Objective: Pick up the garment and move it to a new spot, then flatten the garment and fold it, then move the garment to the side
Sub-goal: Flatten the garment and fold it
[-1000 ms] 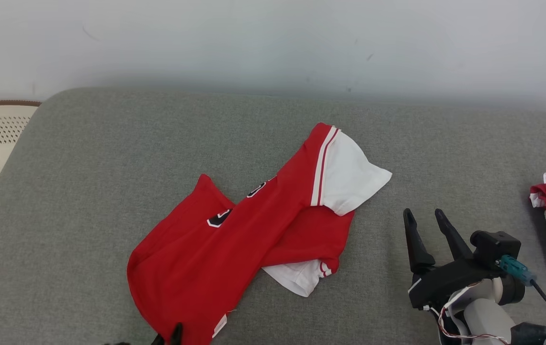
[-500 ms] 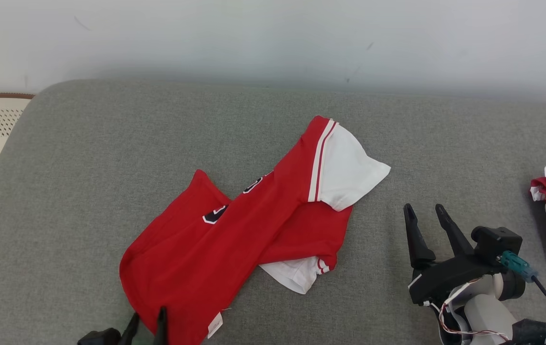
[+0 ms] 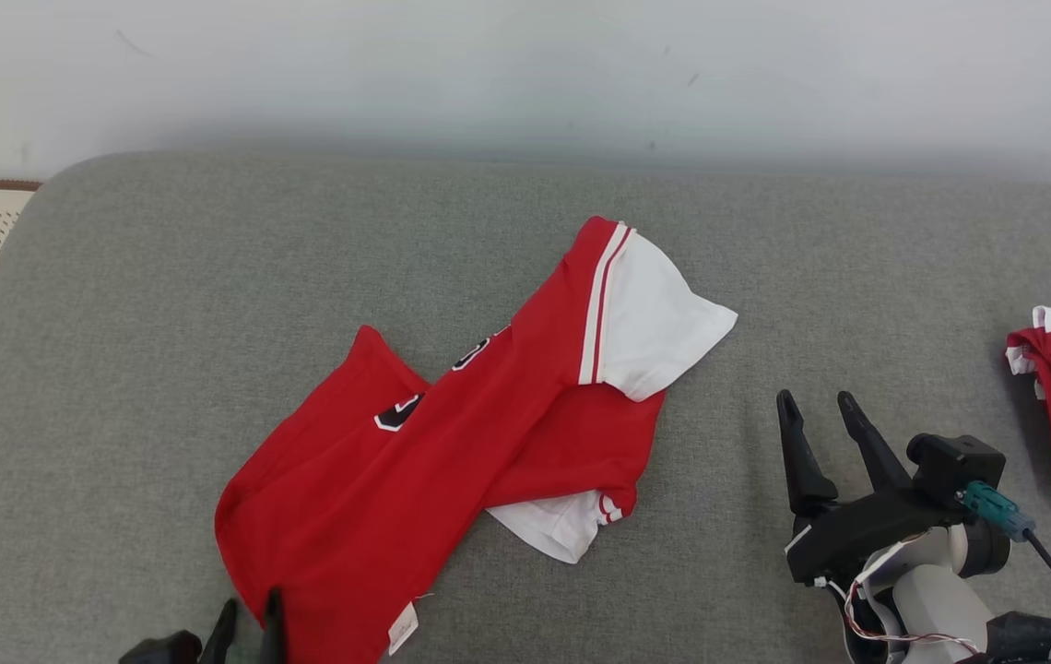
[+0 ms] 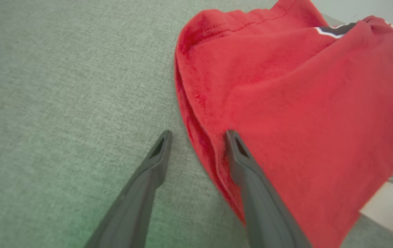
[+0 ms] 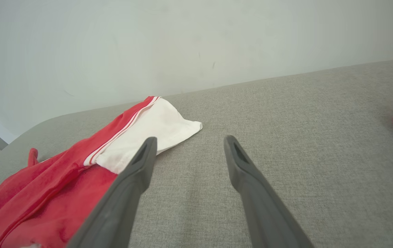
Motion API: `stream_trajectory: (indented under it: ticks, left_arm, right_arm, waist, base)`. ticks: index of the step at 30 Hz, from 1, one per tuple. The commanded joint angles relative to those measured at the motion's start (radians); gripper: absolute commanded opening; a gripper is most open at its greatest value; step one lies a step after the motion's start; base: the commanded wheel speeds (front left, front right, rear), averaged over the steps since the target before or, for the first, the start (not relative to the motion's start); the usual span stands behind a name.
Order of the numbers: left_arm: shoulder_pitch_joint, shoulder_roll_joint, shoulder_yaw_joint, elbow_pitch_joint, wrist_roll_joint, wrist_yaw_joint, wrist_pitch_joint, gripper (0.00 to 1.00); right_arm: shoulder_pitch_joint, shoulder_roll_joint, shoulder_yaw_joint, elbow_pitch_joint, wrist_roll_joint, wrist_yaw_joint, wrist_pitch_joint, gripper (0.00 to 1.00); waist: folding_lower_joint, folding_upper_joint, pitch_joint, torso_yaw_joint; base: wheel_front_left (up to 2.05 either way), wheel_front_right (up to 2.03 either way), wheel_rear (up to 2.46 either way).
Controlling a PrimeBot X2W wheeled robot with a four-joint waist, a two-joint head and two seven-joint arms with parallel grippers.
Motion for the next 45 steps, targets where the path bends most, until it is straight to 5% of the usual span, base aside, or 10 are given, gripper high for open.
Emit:
stream_trajectory:
  ticks: [1, 2, 3, 9, 24, 25, 26, 27, 45]
  left_arm:
    - [-0.012, 0.0, -0.003, 0.023, -0.001, -0.004, 0.011, 0.39]
    - [-0.02, -0.001, -0.003, 0.029, -0.001, -0.009, 0.011, 0.14]
    - [-0.029, -0.003, -0.004, 0.037, 0.004, -0.015, 0.011, 0.0]
    - [-0.075, 0.002, 0.022, 0.046, 0.066, -0.015, 0.01, 0.0]
    - [-0.186, 0.138, 0.112, 0.085, 0.199, 0.029, 0.006, 0.0]
    - [-0.191, 0.137, 0.114, 0.087, 0.203, 0.028, 0.006, 0.24]
    - [-0.192, 0.131, 0.117, 0.09, 0.201, 0.026, 0.006, 0.69]
    - [-0.193, 0.122, 0.119, 0.092, 0.197, 0.019, 0.006, 1.0]
    - [-0.102, 0.001, 0.023, -0.106, 0.217, -0.063, 0.005, 1.0]
  right_arm:
    - [-0.006, -0.002, 0.004, 0.001, 0.005, 0.0, 0.0, 1.0]
    - [-0.01, -0.002, 0.005, 0.001, 0.006, 0.0, 0.0, 1.0]
    - [-0.013, -0.004, 0.006, 0.001, 0.008, 0.0, 0.0, 1.0]
    - [-0.019, -0.004, 0.007, -0.003, 0.01, 0.0, 0.0, 1.0]
    - [-0.02, -0.011, -0.001, -0.007, 0.008, 0.0, 0.0, 1.0]
    - [-0.02, -0.012, -0.002, -0.006, 0.008, 0.0, 0.0, 1.0]
    - [-0.021, -0.011, -0.006, -0.004, 0.008, 0.0, 0.0, 1.0]
    - [-0.025, -0.01, -0.006, -0.002, 0.009, 0.0, 0.0, 1.0]
    - [-0.246, -0.072, -0.073, 0.239, 0.042, 0.0, 0.0, 1.0]
  waist:
    - [0.0, 0.0, 0.005, -0.004]
    - [0.0, 0.0, 0.008, -0.005]
    - [0.0, 0.0, 0.01, -0.006]
    - [0.0, 0.0, 0.019, -0.017]
    - [0.0, 0.0, 0.039, -0.036]
    - [0.0, 0.0, 0.04, -0.033]
    - [0.0, 0.0, 0.041, -0.029]
    - [0.0, 0.0, 0.042, -0.024]
    - [0.0, 0.0, 0.131, 0.246]
  base:
    - [0.0, 0.0, 0.0]
    - [0.0, 0.0, 0.0]
    - [0.0, 0.0, 0.0]
    - [0.0, 0.0, 0.0]
    - [0.0, 0.0, 0.0]
    - [0.0, 0.0, 0.0]
    - [0.0, 0.0, 0.0]
    - [0.0, 0.0, 0.0]
    - [0.0, 0.0, 0.0]
